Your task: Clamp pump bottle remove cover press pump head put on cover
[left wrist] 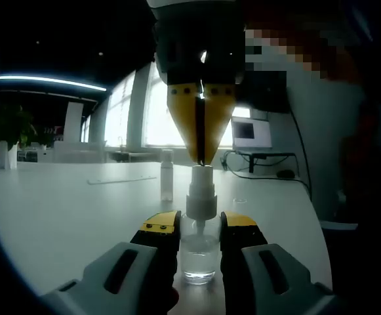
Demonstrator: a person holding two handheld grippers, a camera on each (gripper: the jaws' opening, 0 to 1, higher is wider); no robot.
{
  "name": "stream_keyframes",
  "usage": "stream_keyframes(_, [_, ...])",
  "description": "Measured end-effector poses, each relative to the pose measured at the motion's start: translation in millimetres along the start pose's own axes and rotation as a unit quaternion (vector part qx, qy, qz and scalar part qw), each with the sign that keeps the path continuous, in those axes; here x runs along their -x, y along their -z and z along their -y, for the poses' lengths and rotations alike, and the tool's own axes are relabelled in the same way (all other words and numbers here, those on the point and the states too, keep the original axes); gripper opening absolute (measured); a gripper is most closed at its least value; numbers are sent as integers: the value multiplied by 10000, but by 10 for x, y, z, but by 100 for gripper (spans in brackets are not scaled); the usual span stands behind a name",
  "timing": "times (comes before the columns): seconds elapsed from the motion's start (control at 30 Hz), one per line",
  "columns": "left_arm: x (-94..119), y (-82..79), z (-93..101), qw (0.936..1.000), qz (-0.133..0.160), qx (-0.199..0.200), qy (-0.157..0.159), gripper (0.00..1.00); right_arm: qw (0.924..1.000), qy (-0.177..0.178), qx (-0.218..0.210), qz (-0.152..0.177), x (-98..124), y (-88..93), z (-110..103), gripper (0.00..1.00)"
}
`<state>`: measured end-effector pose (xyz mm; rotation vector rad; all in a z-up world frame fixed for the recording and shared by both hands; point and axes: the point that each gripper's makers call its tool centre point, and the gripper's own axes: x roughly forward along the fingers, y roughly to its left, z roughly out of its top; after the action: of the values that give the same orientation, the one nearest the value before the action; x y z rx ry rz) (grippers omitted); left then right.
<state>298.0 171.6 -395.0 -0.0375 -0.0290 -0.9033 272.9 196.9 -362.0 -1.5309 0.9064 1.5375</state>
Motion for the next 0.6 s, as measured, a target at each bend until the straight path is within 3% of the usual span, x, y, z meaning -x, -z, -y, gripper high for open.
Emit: stream_keyframes(0.6, [2,-2,8,10000,-1,-1,-1,15,10000,-5,-36,-11,-14,14,48,0])
